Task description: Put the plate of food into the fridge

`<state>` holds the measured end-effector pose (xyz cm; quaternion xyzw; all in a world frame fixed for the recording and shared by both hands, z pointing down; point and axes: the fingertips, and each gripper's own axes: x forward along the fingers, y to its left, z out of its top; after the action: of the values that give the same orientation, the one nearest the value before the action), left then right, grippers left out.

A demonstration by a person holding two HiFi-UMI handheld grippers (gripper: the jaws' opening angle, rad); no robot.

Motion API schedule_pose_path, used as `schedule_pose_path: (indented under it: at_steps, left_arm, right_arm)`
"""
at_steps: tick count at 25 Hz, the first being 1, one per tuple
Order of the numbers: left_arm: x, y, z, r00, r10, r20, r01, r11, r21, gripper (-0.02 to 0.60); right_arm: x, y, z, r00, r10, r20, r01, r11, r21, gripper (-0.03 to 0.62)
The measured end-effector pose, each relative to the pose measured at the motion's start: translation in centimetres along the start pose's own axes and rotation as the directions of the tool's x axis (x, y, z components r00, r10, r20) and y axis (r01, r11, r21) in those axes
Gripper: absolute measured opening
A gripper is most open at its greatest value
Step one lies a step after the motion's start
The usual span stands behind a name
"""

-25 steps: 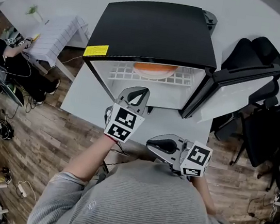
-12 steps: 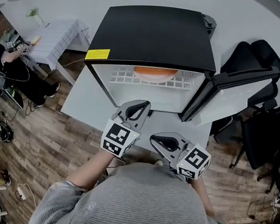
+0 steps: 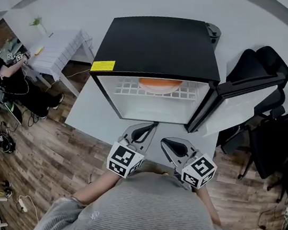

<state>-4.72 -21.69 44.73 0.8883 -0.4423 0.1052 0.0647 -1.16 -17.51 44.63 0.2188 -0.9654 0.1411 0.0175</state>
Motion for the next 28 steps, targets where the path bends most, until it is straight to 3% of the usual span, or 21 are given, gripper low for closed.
schedule_pose_path:
  at_steps: [20,28]
  left_arm:
    - [-0.2,-1.2,-1.2,0.999,-0.053,-0.009,0.053,0.999,-0.01,0.011]
    - [0.0,-1.5,-1.7,0.998,-0.059,-0.025,0.059,0.998,-0.009,0.011]
  right_arm:
    - [0.5,-1.0,-0.4,0.996,-0.091,-0.024,0.09,0.995,-0.047,0.014]
    - [0.5,-0.9,-0.2,0.996,-0.082,-0.021,0.081,0.996,-0.031,0.014]
